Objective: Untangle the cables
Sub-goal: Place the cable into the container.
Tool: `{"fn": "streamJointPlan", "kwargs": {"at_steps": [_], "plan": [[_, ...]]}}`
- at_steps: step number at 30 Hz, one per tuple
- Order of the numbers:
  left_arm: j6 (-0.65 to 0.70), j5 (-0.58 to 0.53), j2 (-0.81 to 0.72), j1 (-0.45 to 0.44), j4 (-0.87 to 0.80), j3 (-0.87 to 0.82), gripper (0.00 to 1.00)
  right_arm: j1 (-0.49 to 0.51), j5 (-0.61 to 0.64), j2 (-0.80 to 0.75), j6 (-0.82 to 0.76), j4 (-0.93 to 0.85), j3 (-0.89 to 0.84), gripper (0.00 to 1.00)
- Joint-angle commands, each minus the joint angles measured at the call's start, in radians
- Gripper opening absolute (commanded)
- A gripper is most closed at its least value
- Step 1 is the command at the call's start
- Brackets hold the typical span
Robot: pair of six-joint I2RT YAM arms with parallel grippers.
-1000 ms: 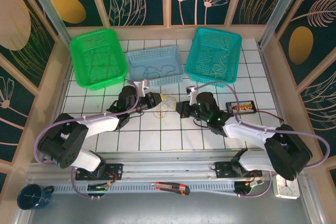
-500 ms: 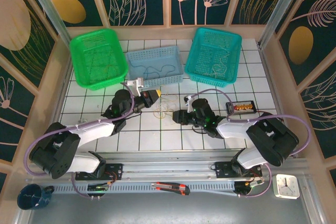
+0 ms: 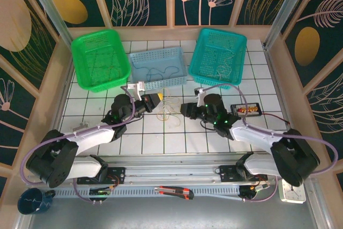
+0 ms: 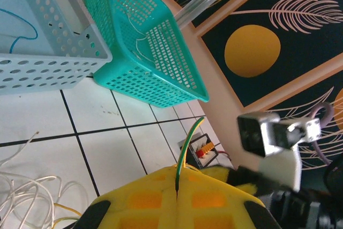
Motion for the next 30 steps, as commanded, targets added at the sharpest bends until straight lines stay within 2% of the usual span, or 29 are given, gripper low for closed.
{"fn": "streamJointPlan", "kwargs": {"at_steps": [1,4,8,20,21,23,26,28,30], "plan": [[0.037,-0.009,-0.022,0.003,0.038,-0.009,0.00,-0.031,0.003,-0.058,0.000,-0.059,0.030,0.41],[0.044,-0.007,-0.026,0.004,0.038,-0.007,0.00,-0.043,-0.020,-0.087,0.023,-0.062,0.042,0.51],[0.052,-0.004,-0.029,0.004,0.040,-0.006,0.00,-0.041,-0.085,-0.076,0.054,-0.033,0.071,0.59],[0.043,-0.015,-0.036,0.003,0.075,-0.017,0.00,0.043,-0.139,0.115,0.129,0.105,0.141,0.58],[0.042,-0.016,-0.038,0.003,0.078,-0.019,0.00,0.047,-0.139,0.127,0.133,0.117,0.139,0.56],[0.041,-0.018,-0.041,0.003,0.083,-0.022,0.00,0.048,-0.135,0.141,0.142,0.135,0.131,0.45],[0.037,-0.020,-0.040,0.002,0.092,-0.029,0.00,0.047,-0.120,0.144,0.148,0.153,0.120,0.22],[0.031,-0.023,-0.036,0.003,0.107,-0.036,0.00,0.047,-0.119,0.143,0.147,0.156,0.119,0.03],[0.025,-0.021,-0.029,0.003,0.121,-0.039,0.00,0.047,-0.123,0.140,0.142,0.159,0.119,0.00]]}}
